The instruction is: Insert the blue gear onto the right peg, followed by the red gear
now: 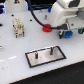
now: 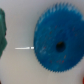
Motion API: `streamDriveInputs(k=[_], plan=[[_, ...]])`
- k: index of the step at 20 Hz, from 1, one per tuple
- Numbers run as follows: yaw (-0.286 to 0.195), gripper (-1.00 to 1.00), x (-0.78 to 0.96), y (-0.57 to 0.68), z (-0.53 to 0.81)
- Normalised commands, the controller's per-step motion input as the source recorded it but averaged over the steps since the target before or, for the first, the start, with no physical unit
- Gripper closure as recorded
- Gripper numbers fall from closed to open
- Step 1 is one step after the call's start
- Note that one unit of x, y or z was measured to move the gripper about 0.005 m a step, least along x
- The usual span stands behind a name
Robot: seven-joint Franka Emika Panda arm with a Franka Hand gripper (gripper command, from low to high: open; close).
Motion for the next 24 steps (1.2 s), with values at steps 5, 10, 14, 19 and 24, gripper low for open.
streamDriveInputs(k=[5, 10, 14, 19, 24], plan=[[0.0, -1.0, -0.41, -0.07, -0.06], [0.0, -1.0, -0.38, -0.15, -0.1], [0.0, -1.0, -0.35, -0.17, -0.14], [0.0, -1.0, -0.26, -0.08, -0.13], [0.0, -1.0, -0.26, 0.0, -0.14]])
